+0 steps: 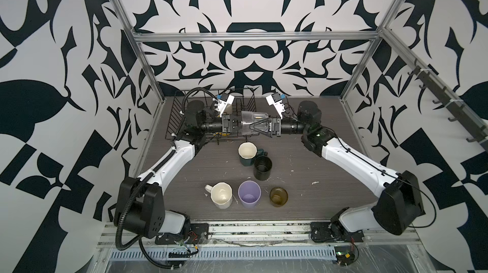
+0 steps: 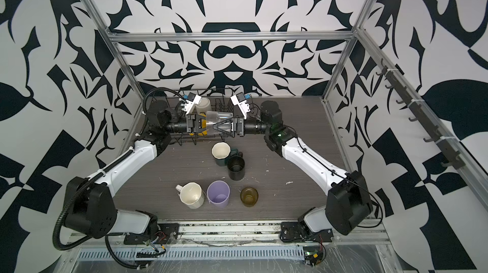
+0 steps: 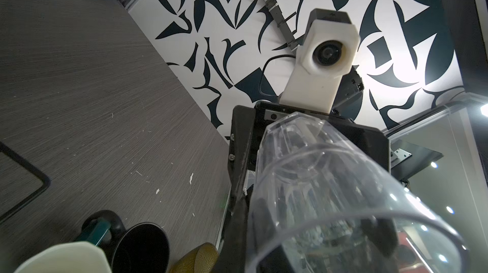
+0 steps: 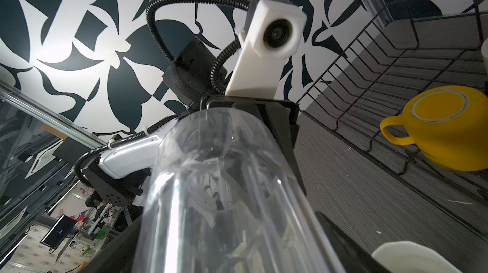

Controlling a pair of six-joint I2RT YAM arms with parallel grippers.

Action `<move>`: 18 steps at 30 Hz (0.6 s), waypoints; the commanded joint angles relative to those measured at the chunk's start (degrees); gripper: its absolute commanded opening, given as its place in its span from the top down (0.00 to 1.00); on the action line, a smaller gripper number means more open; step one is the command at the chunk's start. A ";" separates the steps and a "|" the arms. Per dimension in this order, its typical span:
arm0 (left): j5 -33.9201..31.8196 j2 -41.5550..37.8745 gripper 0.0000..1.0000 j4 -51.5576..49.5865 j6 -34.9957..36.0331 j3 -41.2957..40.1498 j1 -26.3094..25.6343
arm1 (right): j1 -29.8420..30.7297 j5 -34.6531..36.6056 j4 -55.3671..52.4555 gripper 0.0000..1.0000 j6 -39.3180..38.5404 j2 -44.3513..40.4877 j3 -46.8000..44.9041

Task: Load cups into a dish rack
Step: Place the cup upside down at the dish rack.

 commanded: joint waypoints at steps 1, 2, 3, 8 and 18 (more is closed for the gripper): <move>2.19 -0.22 1.00 3.22 -0.49 1.04 -0.40 | 0.11 0.71 4.29 0.04 1.21 -0.22 2.38; 2.21 -0.20 1.00 3.21 -0.52 1.07 -0.36 | 0.10 0.73 4.31 0.04 1.27 -0.20 2.61; 2.31 -0.18 1.00 3.25 -0.51 1.07 -0.41 | 0.06 0.66 4.35 0.04 1.36 -0.07 2.91; 2.58 0.00 1.00 3.28 -0.52 1.01 -0.57 | 0.11 0.18 4.30 0.08 2.06 0.68 3.44; 1.96 -0.54 1.00 3.26 -0.31 1.07 -0.57 | 0.58 0.51 0.05 0.24 0.60 0.74 3.20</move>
